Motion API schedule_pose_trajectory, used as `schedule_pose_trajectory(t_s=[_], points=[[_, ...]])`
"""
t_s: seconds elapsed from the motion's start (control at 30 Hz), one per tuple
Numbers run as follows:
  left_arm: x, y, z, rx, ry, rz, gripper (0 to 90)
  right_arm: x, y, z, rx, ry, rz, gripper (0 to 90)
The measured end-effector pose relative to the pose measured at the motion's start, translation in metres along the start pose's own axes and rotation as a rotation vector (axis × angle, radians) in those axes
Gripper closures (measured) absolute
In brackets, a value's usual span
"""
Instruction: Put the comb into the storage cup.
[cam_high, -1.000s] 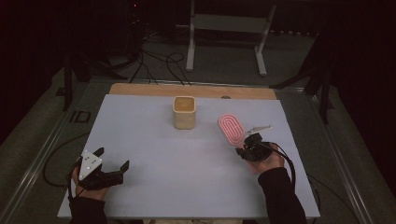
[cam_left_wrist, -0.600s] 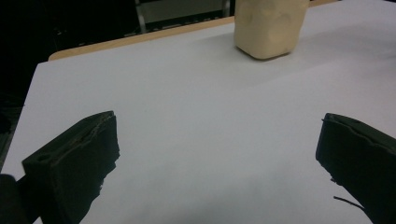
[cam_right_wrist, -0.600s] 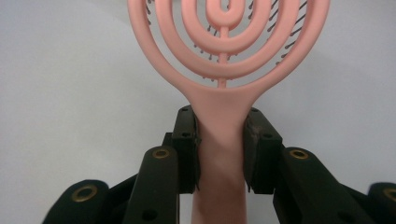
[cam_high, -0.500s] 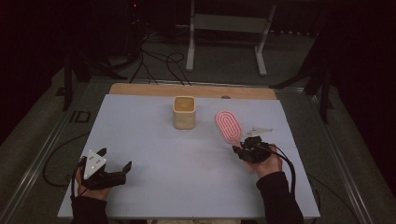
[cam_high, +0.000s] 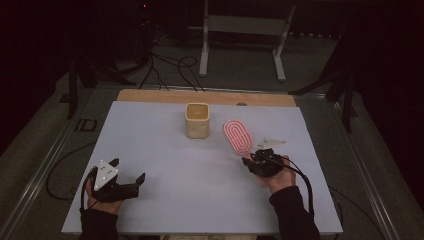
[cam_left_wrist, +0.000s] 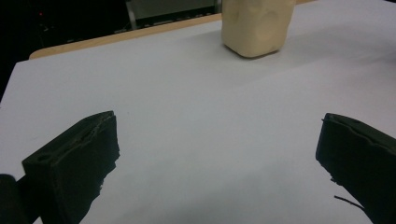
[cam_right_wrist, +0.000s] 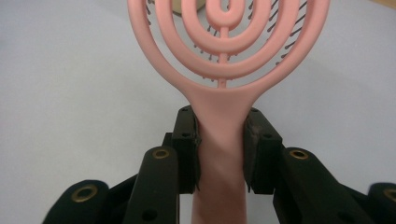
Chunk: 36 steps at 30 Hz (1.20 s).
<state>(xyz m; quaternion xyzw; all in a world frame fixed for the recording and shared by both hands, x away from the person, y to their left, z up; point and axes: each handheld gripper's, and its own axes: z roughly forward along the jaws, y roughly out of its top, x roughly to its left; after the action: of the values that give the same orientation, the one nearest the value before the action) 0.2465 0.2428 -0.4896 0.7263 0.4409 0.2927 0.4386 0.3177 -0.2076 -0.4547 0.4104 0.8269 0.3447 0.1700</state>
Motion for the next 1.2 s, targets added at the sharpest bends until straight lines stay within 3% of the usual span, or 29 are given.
schedule_pose_trajectory(t_s=[0.13, 0.37, 0.7, 1.2], points=[[0.001, 0.004, 0.002, 0.008, -0.006, -0.033, 0.1, 0.006, -0.001, 0.001, -0.021, 0.005, -0.001, 70.0], [0.003, 0.017, 0.001, -0.025, -0.029, -0.066, 0.1, 0.010, -0.001, 0.001, -0.042, 0.000, -0.008, 70.0], [-0.001, 0.026, 0.006, -0.029, -0.053, -0.051, 0.1, 0.013, 0.000, -0.007, -0.100, -0.010, -0.010, 70.0], [-0.006, 0.036, 0.009, -0.036, -0.073, -0.047, 0.1, 0.023, 0.004, -0.003, -0.131, 0.006, -0.029, 70.0]])
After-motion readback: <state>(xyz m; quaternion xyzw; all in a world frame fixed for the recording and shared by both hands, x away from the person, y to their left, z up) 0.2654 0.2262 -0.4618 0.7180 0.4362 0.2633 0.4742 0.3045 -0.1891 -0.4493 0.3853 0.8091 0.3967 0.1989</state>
